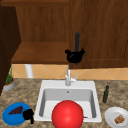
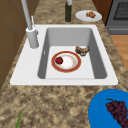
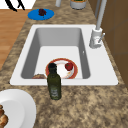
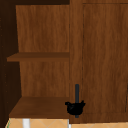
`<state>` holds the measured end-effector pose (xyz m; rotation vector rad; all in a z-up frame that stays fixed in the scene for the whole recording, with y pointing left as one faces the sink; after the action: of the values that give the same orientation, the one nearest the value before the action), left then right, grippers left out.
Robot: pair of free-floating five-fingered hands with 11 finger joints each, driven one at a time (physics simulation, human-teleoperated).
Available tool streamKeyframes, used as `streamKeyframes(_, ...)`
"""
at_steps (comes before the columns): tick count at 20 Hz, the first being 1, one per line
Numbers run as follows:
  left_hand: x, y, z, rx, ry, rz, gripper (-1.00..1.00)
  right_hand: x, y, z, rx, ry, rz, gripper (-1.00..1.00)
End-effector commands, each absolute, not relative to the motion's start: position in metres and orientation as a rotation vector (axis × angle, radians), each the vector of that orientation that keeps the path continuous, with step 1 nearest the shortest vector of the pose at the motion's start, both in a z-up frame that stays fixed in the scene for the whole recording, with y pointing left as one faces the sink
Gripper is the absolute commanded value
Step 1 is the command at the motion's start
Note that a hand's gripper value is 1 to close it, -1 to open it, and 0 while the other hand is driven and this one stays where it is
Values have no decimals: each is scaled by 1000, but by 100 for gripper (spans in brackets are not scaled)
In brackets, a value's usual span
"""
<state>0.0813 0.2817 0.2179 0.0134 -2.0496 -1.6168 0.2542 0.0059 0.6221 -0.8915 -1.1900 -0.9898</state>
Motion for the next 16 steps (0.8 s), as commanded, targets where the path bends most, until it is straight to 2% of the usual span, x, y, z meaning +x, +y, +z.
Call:
streamKeyframes(1, 81, 282, 218, 13, -2050, -1617, 0, 224, -8, 622, -864, -1184, -1013, 100)
streamKeyframes(16, 81, 282, 218, 13, -2050, -1617, 0, 145, -44, 614, -709, -1234, -907, 100)
